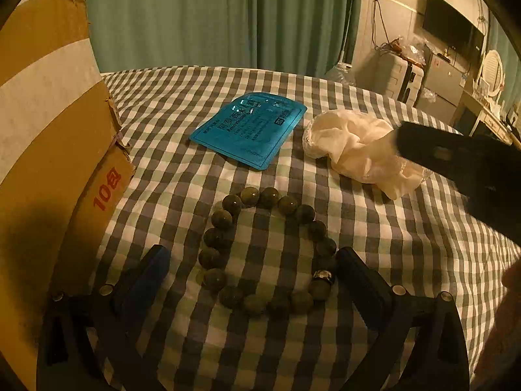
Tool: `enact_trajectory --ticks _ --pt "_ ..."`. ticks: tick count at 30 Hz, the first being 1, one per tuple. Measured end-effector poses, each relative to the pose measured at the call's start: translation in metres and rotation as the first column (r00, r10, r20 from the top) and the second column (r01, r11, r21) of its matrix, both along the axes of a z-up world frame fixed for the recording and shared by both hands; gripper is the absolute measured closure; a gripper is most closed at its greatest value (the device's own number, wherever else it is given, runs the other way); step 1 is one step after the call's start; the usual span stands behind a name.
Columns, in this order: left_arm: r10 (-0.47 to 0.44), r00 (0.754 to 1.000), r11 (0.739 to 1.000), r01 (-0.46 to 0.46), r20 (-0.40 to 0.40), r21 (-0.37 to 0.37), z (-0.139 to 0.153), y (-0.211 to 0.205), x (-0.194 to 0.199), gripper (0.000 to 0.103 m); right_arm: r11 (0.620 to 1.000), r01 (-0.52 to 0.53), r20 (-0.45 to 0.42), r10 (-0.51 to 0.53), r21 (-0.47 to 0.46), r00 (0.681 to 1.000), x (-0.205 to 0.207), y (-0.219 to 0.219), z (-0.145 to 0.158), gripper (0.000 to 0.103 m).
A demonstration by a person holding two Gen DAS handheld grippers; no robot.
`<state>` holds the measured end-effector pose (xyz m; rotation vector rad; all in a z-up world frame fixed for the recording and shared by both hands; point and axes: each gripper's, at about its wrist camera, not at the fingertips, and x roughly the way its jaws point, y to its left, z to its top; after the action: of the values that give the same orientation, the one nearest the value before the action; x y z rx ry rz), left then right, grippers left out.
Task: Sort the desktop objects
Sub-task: 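Grasp the bead bracelet with the left tool while the right tool grasps the white lace cloth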
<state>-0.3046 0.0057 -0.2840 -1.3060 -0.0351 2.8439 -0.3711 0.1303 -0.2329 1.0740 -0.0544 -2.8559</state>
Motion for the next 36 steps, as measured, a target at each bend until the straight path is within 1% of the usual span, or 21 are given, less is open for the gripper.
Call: enact_trajectory --ticks 1,2,3,4,5,6,7,10,13,14,15,18,19,20,22,24,28,31,32,33,36 --pt "0.0 1.0 1.0 0.0 -0.001 0.001 0.0 -0.001 0.0 0.0 1.0 -0.012 0.014 0.012 0.004 1.0 -0.007 -0.004 -0.003 0.024" --pt "0.0 1.0 1.0 0.0 -0.001 0.005 0.0 -0.001 0.0 0.001 1.0 -0.02 0.031 0.02 0.002 0.999 -0.012 -0.007 -0.006 0.031" --pt "-0.001 1.0 1.0 0.001 -0.003 0.009 0.0 -0.002 0.0 0.002 1.0 -0.03 0.049 0.03 -0.007 0.998 -0.015 -0.009 -0.01 0.046" --pt "-0.002 1.0 1.0 0.002 -0.005 0.016 0.0 -0.003 0.0 0.003 0.999 -0.04 0.08 0.041 -0.019 0.996 -0.019 -0.011 -0.016 0.057" --pt "-0.002 1.0 1.0 0.002 -0.008 0.024 0.0 -0.004 0.0 0.005 0.999 -0.046 0.1 0.048 -0.026 0.994 -0.021 -0.01 -0.02 0.062" --pt "-0.005 1.0 0.999 0.005 -0.011 0.035 0.001 -0.005 0.001 0.007 0.998 -0.051 0.113 0.055 -0.032 0.992 -0.022 -0.011 -0.024 0.072" --pt "-0.006 1.0 0.999 0.006 -0.014 0.039 0.001 -0.006 0.001 0.009 0.998 -0.056 0.129 0.061 -0.039 0.99 -0.021 -0.011 -0.028 0.079" --pt "-0.02 0.999 0.999 0.022 -0.027 0.049 0.003 -0.006 0.003 0.021 0.999 -0.029 0.148 0.032 -0.027 0.988 -0.01 -0.005 -0.03 0.082" --pt "-0.038 0.998 0.998 0.041 -0.043 0.054 0.007 -0.005 0.005 0.048 1.0 0.015 0.164 -0.012 -0.015 0.986 0.007 0.004 -0.025 0.083" --pt "-0.042 0.998 0.997 0.045 -0.048 0.057 0.009 -0.004 0.006 0.067 1.0 0.024 0.166 -0.023 -0.007 0.986 0.011 0.006 -0.024 0.083" --pt "-0.034 0.998 0.998 0.037 -0.057 0.057 0.011 -0.006 0.007 0.077 0.999 0.032 0.167 -0.031 -0.004 0.985 0.017 0.009 -0.021 0.083" --pt "-0.025 0.998 0.996 0.029 -0.056 0.085 0.012 -0.007 0.004 0.08 0.998 0.046 0.16 -0.04 -0.035 0.986 0.043 0.021 -0.011 0.083" --pt "-0.026 0.998 0.996 0.031 -0.063 0.084 0.013 -0.007 0.004 0.084 0.998 0.046 0.156 -0.04 -0.037 0.987 0.049 0.022 -0.008 0.083" --pt "-0.032 0.996 0.996 0.039 -0.079 0.081 0.016 -0.006 0.006 0.092 0.998 0.049 0.149 -0.044 -0.031 0.988 0.058 0.025 -0.005 0.082" --pt "-0.05 0.994 0.998 0.054 -0.098 0.037 0.018 -0.001 0.008 0.092 0.998 0.06 0.139 -0.056 -0.022 0.989 0.074 0.029 0.001 0.082" --pt "-0.08 0.991 0.996 0.083 -0.109 0.03 0.018 0.005 0.011 0.092 0.997 0.069 0.131 -0.063 -0.046 0.989 0.088 0.037 0.004 0.082" --pt "-0.114 0.984 0.993 0.115 -0.138 -0.003 0.02 0.014 0.017 0.092 0.984 0.08 0.131 -0.059 -0.16 0.99 0.106 0.051 0.008 0.082" --pt "-0.132 0.979 0.991 0.128 -0.156 -0.036 0.02 0.021 0.02 0.092 0.983 0.075 0.108 -0.058 -0.165 0.993 0.107 0.056 0.012 0.083" --pt "-0.137 0.978 0.99 0.132 -0.158 -0.042 0.02 0.023 0.021 0.092 0.983 0.074 0.099 -0.057 -0.17 0.993 0.108 0.057 0.013 0.084" --pt "-0.141 0.977 0.99 0.136 -0.159 -0.045 0.02 0.024 0.021 0.092 0.982 0.072 0.088 -0.057 -0.174 0.994 0.11 0.057 0.014 0.087" --pt "-0.153 0.973 0.988 0.148 -0.174 -0.042 0.026 0.023 0.025 0.092 0.987 0.051 0.085 -0.038 -0.154 0.996 0.11 0.051 0.017 0.088"
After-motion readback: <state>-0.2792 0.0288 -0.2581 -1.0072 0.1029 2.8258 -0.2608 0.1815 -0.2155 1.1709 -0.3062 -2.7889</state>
